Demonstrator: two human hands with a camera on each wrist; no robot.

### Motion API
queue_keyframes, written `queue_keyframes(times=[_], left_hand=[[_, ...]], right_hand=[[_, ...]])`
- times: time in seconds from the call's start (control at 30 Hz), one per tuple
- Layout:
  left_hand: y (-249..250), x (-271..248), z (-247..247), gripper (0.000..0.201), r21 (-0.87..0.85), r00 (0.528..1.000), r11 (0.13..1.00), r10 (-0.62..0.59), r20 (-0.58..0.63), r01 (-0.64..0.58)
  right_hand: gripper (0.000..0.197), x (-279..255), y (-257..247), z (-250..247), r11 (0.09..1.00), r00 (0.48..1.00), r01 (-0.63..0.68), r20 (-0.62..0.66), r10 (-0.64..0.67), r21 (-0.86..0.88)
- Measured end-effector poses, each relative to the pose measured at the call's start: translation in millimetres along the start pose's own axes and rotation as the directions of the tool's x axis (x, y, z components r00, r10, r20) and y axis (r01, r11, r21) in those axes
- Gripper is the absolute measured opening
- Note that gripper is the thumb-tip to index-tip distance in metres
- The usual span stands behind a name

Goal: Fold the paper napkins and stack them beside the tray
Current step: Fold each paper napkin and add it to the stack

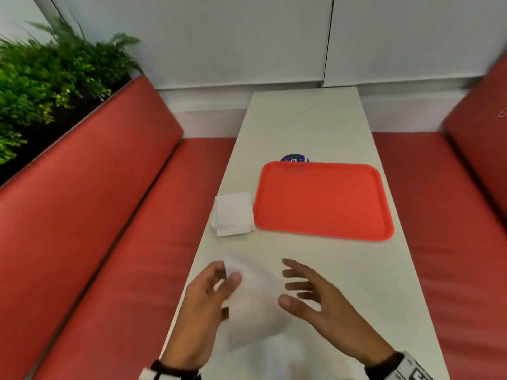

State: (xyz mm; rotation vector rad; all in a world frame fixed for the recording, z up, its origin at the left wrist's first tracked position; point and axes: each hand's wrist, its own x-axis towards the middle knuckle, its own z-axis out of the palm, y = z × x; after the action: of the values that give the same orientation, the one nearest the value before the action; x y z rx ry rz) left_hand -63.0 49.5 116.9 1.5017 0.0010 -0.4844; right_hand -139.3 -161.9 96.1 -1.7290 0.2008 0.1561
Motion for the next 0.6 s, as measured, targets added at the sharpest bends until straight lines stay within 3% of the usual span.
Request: queue_keyframes(times=[0.07, 0.17, 0.27, 0.4, 0.5, 0.6], left_hand=[[22, 6, 22, 0.027, -0.136, 0.998, 0.991, 0.021, 0.061, -0.013], [43, 13, 47, 0.031, -0.236, 0.994, 0.97, 0.078, 0.071, -0.059], [49, 14, 64, 0.033, -0.153, 0.989, 0.984, 0.111, 0.102, -0.095], [47, 9, 79, 0.02, 0.041, 0.979, 0.983, 0.171, 0.11, -0.177], [47, 4, 88, 0.013, 0.075, 0.971, 0.972, 0.216, 0.104, -0.224], [54, -5, 96, 0.019, 0.029, 0.962, 0.972, 0.225, 0.154, -0.233]], right_hand=[[0.056, -2, -12, -7, 0.977, 0.999, -0.039, 0.018, 0.036, 0.209], [0.035, -6, -24, -24, 0.939, 0.994, 0.001, -0.1, 0.035, 0.344], [0.02, -13, -29, -41, 0.905, 0.974, 0.065, -0.223, 0.033, 0.419], [0.02, -21, -37, -58, 0.893, 0.945, 0.136, -0.328, 0.014, 0.43], [0.017, -26, -40, -63, 0.885, 0.935, 0.169, -0.353, -0.006, 0.434], [0.017, -31, -43, -64, 0.875, 0.908, 0.221, -0.418, -0.024, 0.431]])
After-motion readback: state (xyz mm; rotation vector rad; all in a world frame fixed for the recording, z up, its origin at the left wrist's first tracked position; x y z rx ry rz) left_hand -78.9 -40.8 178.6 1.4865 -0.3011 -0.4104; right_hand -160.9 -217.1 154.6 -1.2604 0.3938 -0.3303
